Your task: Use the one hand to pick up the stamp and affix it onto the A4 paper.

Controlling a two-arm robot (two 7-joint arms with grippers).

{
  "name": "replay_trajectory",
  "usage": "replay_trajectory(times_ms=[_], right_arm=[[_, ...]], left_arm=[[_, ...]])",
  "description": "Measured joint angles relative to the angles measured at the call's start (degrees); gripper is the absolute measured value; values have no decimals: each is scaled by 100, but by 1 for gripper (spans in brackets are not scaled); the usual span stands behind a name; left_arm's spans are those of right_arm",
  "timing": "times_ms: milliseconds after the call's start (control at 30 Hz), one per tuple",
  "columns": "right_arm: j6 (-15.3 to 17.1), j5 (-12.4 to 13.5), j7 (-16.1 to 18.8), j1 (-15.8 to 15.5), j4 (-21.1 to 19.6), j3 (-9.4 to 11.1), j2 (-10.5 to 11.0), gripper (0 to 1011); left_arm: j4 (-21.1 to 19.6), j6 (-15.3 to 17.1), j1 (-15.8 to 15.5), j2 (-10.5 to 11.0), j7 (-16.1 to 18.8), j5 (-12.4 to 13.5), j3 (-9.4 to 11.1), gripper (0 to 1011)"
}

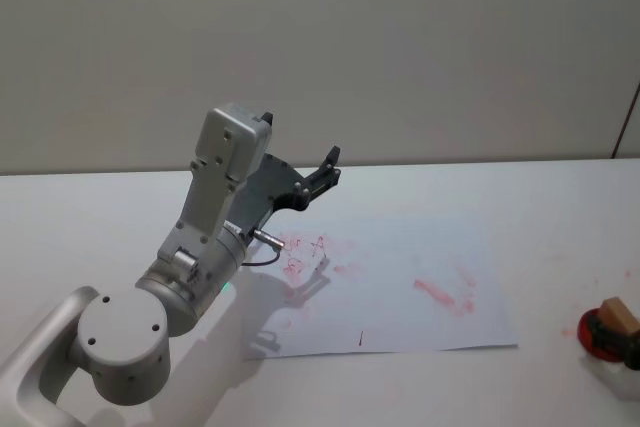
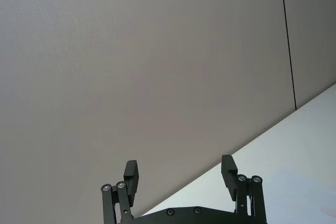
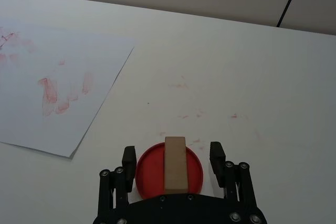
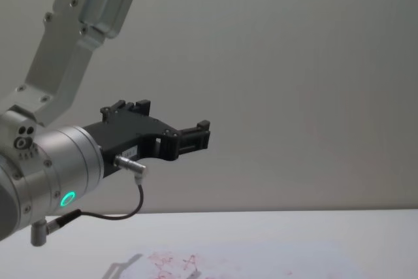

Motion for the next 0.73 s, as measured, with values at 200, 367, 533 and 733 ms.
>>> replay_trajectory(times_ms=[200, 367, 533, 733], right_arm=[[-21, -16, 0, 22, 5, -19, -18, 997], [-171, -78, -44, 123, 25, -94, -114, 1001], [-507, -212, -145, 333, 66, -251, -323, 1001], [-961, -397, -276, 626, 124, -473, -613, 1001]], left_arm=[[0, 0, 0, 0, 0, 0, 0, 1001], [0, 0, 0, 0, 0, 0, 0, 1001], [0, 0, 0, 0, 0, 0, 0, 1001], [0, 0, 0, 0, 0, 0, 0, 1001]])
